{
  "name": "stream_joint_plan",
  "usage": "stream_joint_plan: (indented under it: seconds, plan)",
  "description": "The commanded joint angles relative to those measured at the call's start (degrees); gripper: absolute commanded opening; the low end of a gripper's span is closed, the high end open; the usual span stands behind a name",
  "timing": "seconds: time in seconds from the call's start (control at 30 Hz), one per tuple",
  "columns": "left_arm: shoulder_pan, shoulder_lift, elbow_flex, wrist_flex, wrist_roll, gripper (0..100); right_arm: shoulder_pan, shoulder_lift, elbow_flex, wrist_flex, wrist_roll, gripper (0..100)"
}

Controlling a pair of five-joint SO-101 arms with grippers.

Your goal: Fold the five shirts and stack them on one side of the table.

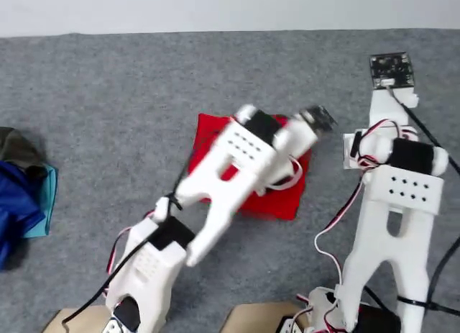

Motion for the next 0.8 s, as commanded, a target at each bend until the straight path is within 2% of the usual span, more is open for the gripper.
stream_joint_plan:
  seconds: [0.0,0.2,0.37,0.57,0.7,0.77]
  plan:
    - [5.19,-3.25,1.89,1.05,0.53,1,2.86,-0.4,-0.53,-1.01,-0.44,1.5]
    - [8.18,-4.13,3.74,1.32,0.62,1,5.41,-0.48,-0.53,-1.01,-0.26,1.5]
    - [3.78,-11.87,4.0,1.41,0.62,1,6.37,-0.48,-0.53,-1.01,-0.18,1.5]
    - [-6.77,-21.8,4.0,1.41,0.18,1,4.35,0.22,-0.53,-1.19,-0.35,1.5]
    - [-17.49,-24.7,4.0,1.41,0.18,1,-1.01,2.68,-0.44,-1.19,-0.53,2.1]
    - [-22.68,-24.7,4.0,1.32,0.18,1,-4.35,5.23,-0.44,-1.19,-0.53,5.8]
